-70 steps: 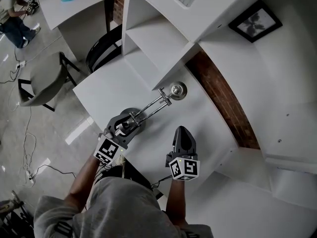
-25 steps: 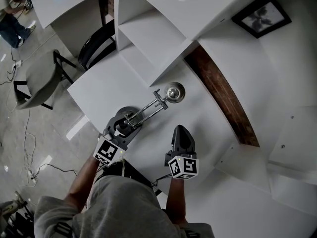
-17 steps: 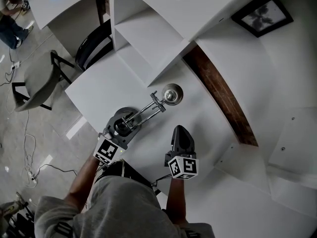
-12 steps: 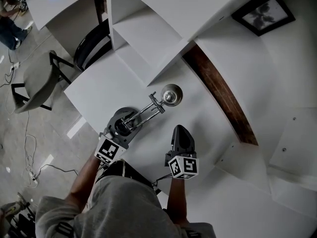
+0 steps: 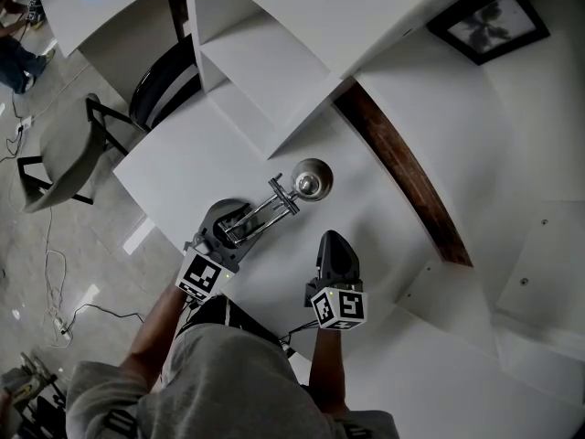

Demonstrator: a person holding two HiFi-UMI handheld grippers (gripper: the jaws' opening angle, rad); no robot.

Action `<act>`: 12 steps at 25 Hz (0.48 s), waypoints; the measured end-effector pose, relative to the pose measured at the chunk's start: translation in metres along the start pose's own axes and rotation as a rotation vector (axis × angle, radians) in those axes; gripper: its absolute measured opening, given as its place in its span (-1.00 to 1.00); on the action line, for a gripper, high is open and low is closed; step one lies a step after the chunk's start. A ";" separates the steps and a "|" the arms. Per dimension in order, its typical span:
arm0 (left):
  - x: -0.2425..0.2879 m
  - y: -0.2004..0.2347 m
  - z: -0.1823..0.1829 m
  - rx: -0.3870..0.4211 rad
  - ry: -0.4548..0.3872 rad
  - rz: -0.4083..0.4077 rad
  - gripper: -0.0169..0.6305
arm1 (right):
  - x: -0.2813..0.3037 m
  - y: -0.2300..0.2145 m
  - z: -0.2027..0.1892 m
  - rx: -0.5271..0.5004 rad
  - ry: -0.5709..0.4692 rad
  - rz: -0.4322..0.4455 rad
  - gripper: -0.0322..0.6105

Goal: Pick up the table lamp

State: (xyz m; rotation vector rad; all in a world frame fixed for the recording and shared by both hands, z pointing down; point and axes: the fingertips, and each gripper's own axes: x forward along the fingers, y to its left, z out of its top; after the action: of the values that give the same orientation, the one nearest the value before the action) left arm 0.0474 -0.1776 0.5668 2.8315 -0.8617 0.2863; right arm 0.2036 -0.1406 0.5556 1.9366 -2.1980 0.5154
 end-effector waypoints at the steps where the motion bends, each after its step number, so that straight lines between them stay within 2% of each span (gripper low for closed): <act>1: 0.001 0.000 0.001 -0.002 -0.005 0.000 -0.36 | 0.000 -0.001 0.000 0.000 0.002 0.000 -0.83; 8: 0.004 0.002 0.009 0.010 -0.030 -0.006 -0.37 | 0.002 -0.003 -0.004 0.006 0.010 -0.002 -0.83; 12: 0.003 0.003 0.009 0.006 -0.038 0.006 -0.47 | 0.002 -0.002 -0.005 0.008 0.012 0.001 -0.83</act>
State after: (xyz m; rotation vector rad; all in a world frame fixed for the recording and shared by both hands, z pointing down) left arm 0.0498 -0.1838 0.5587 2.8494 -0.8787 0.2375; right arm 0.2050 -0.1413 0.5613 1.9314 -2.1930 0.5355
